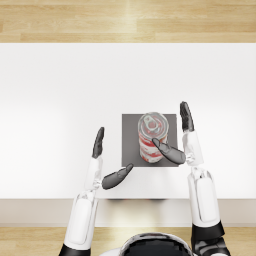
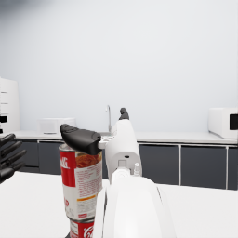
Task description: Pick up the red can on the left and place it in the middle, then pick up the red can on the right and place it on top of the can in the middle
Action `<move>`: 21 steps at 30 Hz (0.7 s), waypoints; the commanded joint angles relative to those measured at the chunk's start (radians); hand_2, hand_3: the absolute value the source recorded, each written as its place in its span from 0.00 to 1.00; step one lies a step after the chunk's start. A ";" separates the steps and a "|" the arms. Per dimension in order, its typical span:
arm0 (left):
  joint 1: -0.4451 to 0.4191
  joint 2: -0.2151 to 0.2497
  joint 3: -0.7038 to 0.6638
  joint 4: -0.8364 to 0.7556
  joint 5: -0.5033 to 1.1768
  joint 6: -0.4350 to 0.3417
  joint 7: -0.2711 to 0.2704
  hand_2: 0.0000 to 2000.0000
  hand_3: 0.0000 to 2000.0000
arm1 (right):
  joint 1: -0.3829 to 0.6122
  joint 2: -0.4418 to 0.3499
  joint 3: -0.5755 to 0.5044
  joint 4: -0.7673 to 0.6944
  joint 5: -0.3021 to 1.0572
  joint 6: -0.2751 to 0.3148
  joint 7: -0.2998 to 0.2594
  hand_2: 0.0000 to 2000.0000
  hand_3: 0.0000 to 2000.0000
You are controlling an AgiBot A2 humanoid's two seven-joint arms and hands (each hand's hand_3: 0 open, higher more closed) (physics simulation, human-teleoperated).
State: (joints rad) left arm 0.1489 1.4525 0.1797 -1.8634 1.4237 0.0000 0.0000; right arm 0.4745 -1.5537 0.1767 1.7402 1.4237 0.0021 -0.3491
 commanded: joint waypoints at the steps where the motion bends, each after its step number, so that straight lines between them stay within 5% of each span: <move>1: 0.031 0.014 -0.024 -0.037 0.000 0.000 0.000 0.00 0.00 | 0.028 -0.008 -0.055 0.087 0.000 -0.001 0.000 0.00 0.00; 9: 0.115 0.037 -0.140 -0.070 0.000 0.000 0.000 0.00 0.00 | 0.012 -0.007 -0.224 0.164 0.000 -0.002 0.000 0.00 0.00; 12: 0.139 0.037 -0.185 -0.063 0.000 0.000 0.000 0.00 0.00 | -0.015 -0.012 -0.292 0.164 0.000 -0.002 0.200 0.00 0.00; 14: 0.150 0.035 -0.220 -0.059 0.000 0.000 0.000 0.00 0.00 | -0.027 -0.014 -0.323 0.163 0.000 -0.002 0.272 0.00 0.00; 21: 0.128 0.037 -0.264 -0.062 0.000 0.000 0.000 0.00 0.00 | -0.047 -0.015 -0.335 0.152 -0.001 -0.002 0.342 0.00 0.00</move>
State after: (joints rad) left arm 0.2749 1.4902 -0.0701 -1.9195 1.4233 0.0000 0.0000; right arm 0.4222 -1.5693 -0.1561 1.8944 1.4230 0.0000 -0.0054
